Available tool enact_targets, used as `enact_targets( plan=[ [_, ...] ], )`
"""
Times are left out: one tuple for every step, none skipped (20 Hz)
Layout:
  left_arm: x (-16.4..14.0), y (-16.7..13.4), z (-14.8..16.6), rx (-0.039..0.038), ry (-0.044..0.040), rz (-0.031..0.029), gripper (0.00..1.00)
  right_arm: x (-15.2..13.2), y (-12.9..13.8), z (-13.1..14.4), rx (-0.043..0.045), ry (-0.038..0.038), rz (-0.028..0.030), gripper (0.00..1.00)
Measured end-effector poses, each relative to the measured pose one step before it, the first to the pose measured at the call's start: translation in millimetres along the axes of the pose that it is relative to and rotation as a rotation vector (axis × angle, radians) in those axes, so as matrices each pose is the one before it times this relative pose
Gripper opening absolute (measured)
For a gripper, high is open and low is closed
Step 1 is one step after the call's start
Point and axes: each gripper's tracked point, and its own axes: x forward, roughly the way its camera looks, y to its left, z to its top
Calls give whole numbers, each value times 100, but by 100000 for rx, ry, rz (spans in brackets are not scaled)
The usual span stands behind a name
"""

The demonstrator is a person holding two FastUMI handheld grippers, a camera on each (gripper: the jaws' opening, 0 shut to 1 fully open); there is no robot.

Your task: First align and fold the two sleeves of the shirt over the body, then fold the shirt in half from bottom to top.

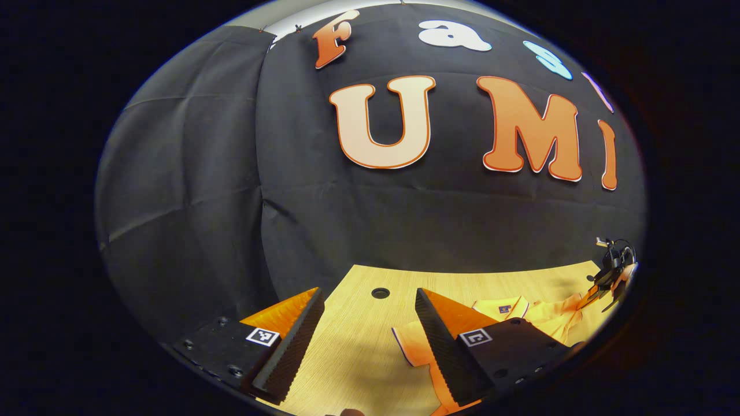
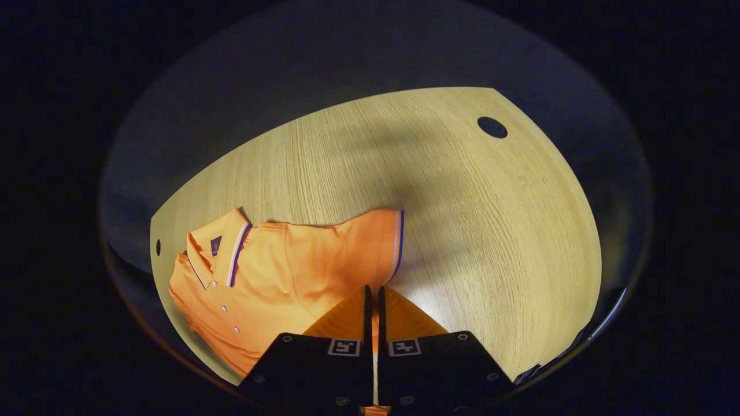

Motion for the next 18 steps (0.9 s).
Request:
enact_targets(
  plan=[
    [-205,250,314,37,-798,-656,97,-937,554,181,-1616,-2019,386,4],
    [-60,296,252,120,-626,-146,97,-626,551,108,-1175,-1595,155,4],
    [-247,344,-96,19,-442,-160,97,-491,578,68,-1348,-1361,33,4],
    [-112,510,172,-190,-346,-105,97,-613,557,174,-1329,-1289,11,4],
    [-316,419,-74,-318,-288,-19,97,-556,619,87,-1417,-1292,188,4],
    [-183,584,122,-340,-242,66,97,-503,671,150,-1189,-1047,-3,4],
    [-28,658,-24,-343,-276,260,97,-534,760,55,-1588,-1203,92,4],
    [-59,695,12,-412,-159,286,97,-491,702,171,-1980,-843,-62,4],
    [-279,645,-85,-504,-185,325,97,-317,1076,41,-1909,-1043,230,3],
    [-32,702,14,-553,-70,306,97,-298,1168,76,-2110,-726,504,4],
    [-146,616,-291,-478,21,399,97,-344,1101,-125,-1811,-304,584,4],
    [35,751,-53,-436,-8,347,97,-142,1186,22,-1971,-231,723,4],
    [-80,622,38,-347,-2,460,97,-155,1006,-13,-1932,-329,673,4],
    [-19,687,97,-378,24,427,97,-112,1162,-7,-1878,-64,816,4],
    [30,497,-181,-262,-52,454,97,-7,1172,-78,-1559,-250,688,4],
    [-7,589,-92,-304,-37,379,97,17,1067,37,-1308,-149,970,4],
    [55,618,-139,-238,147,341,97,47,1169,-105,-1230,89,966,4],
    [-16,432,-39,-224,237,243,97,100,1131,-42,-1138,287,1140,4]
  ],
)
